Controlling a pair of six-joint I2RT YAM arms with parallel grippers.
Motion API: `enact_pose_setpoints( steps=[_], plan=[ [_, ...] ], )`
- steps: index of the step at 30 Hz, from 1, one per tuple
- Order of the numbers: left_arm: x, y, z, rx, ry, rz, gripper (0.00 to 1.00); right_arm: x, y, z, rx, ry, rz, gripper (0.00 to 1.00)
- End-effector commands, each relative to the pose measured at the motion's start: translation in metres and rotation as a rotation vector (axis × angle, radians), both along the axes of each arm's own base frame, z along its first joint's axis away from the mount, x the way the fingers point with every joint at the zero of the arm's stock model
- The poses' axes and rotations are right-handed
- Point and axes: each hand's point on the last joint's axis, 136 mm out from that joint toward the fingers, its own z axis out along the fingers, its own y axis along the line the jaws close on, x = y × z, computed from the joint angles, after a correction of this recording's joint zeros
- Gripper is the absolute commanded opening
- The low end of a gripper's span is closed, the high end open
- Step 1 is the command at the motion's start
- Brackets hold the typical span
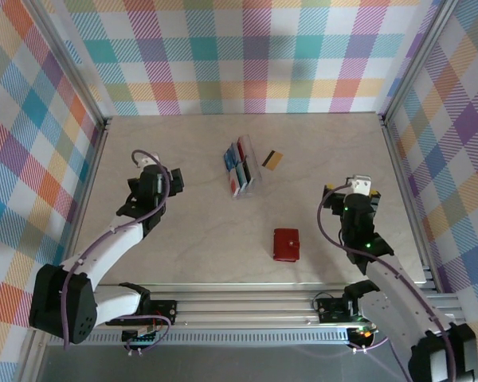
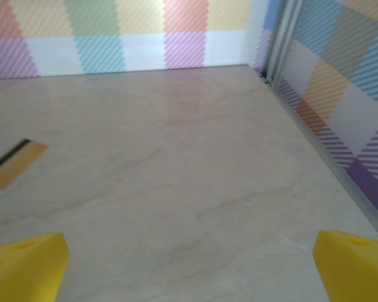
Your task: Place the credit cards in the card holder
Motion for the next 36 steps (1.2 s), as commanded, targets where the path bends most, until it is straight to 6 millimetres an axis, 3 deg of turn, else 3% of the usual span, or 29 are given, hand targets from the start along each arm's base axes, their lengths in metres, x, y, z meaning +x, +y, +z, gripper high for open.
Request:
enact_pose_setpoints(
  steps=[1,4,8,12,16,18,19,21,23,24,26,29,36],
  plan=[
    [0.01,0.015,-0.012,0.063,-0.043,0.045,1.0,0.021,0.013,0.006,0.017,-0.105,0.089,1.0],
    [0.016,0.018,-0.032,0.075,-0.082,0.046,1.0,0.036,0.008,-0.004,0.014,-0.104,0.059,1.0],
    [0.022,0.008,-0.021,0.067,-0.208,-0.037,1.0,0.05,-0.003,-0.021,0.006,-0.111,0.006,1.0],
    [0.024,0.018,-0.03,0.096,-0.12,-0.003,1.0,0.056,-0.007,-0.039,0.015,-0.08,0.002,1.0],
    [0.006,0.037,-0.041,0.127,-0.116,0.069,1.0,0.067,-0.008,-0.056,0.019,-0.018,0.004,1.0],
    [0.003,0.046,-0.066,0.11,-0.073,0.099,1.0,0.069,-0.006,-0.056,0.014,-0.016,0.013,1.0],
    [0.002,0.045,-0.067,0.118,-0.061,0.091,1.0,0.067,-0.007,-0.056,0.022,-0.021,0.008,1.0],
    [-0.002,0.043,-0.056,0.091,-0.197,0.061,1.0,0.063,-0.006,-0.053,0.008,-0.088,0.028,1.0],
    [0.0,0.057,-0.071,0.043,-0.207,0.104,1.0,0.071,-0.008,-0.058,-0.016,-0.126,0.018,1.0],
    [0.007,0.054,-0.071,0.039,-0.195,0.076,1.0,0.076,0.0,-0.063,-0.031,-0.084,0.05,1.0],
    [0.019,0.035,-0.094,0.031,-0.091,-0.051,1.0,0.084,-0.001,-0.069,-0.005,-0.02,0.063,1.0],
    [0.023,0.039,-0.101,-0.002,-0.064,-0.048,1.0,0.082,-0.002,-0.07,0.003,-0.021,0.061,1.0],
    [0.025,0.037,-0.097,0.011,-0.079,-0.054,1.0,0.084,-0.002,-0.071,0.01,-0.007,0.064,1.0]
  ],
)
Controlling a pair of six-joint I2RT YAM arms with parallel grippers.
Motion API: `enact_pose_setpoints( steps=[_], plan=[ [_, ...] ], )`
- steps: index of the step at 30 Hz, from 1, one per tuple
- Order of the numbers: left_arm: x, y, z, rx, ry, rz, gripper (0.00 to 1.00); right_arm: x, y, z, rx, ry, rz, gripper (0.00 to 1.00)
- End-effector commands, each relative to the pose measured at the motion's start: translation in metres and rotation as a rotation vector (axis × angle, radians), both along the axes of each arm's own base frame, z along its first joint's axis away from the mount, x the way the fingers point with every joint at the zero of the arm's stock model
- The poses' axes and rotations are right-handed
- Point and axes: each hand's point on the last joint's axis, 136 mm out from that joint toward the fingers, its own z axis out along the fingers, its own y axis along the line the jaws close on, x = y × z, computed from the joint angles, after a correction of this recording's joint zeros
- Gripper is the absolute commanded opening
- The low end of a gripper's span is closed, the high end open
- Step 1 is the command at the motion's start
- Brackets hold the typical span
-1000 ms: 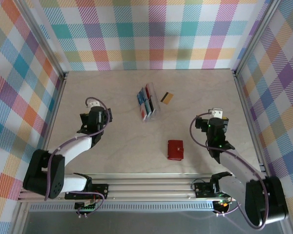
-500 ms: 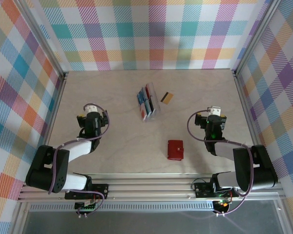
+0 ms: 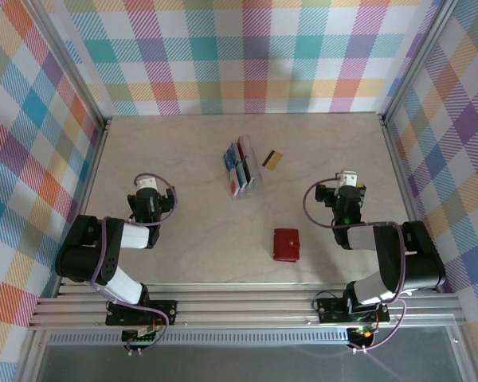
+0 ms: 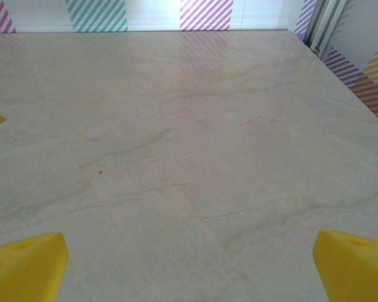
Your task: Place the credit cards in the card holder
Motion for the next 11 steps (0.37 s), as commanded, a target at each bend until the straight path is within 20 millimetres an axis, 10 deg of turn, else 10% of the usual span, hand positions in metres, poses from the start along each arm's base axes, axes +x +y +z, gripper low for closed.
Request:
enact_pose_setpoints(
  steps=[1,11],
  plan=[
    [0.0091,-0.0052,0.014,-0.012,-0.04,-0.028,1.0,0.0089,0.0009,0.0129,0.008,-0.033,0.012,1.0],
    [0.0108,-0.0127,0.0124,-0.026,-0.035,-0.082,1.0,0.0142,0.0014,0.01,0.017,0.002,0.022,1.0]
  ],
)
